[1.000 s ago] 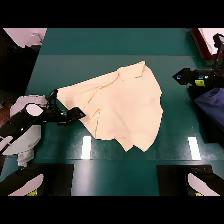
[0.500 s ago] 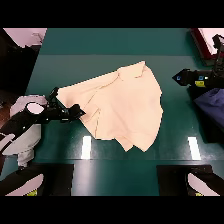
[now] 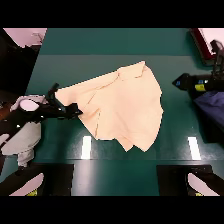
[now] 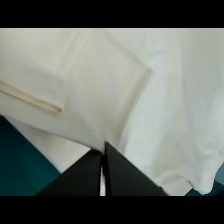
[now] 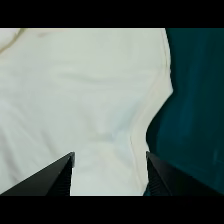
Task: Fold the shirts.
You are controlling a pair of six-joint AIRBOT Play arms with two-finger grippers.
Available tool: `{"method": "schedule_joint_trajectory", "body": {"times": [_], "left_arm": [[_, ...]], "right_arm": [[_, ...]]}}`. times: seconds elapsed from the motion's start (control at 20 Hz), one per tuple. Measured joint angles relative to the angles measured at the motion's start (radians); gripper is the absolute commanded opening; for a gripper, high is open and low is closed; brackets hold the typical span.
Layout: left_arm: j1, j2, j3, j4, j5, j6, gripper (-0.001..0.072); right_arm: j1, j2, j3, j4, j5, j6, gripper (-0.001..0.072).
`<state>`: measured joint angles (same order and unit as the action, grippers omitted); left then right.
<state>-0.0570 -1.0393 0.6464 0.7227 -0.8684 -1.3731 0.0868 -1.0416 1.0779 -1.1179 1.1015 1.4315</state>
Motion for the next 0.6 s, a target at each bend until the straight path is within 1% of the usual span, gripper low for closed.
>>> {"method": "schedule_joint_trajectory", "body": {"times": [0.05,0.2,0.3,0.45,0.6], "left_arm": [[0.032,0.031,0.031,0.036,-0.044,0.005,0.0025],[0.127,0.110,0.124,0.133,-0.182,0.014,0.0025],[0.164,0.139,0.165,0.169,-0.237,0.018,0.0025],[0.189,0.159,0.193,0.195,-0.278,0.021,0.0025],[0.199,0.166,0.204,0.207,-0.303,0.022,0.0025]], "right_arm": [[-0.011,0.008,-0.035,0.000,0.039,0.011,0.0464],[-0.046,0.040,-0.190,-0.003,0.147,0.082,0.0459],[-0.050,0.063,-0.305,0.005,0.196,0.125,0.0459],[-0.007,0.089,-0.451,0.058,0.219,0.175,0.0460],[0.055,0.077,-0.558,0.121,0.186,0.206,0.0460]]}}
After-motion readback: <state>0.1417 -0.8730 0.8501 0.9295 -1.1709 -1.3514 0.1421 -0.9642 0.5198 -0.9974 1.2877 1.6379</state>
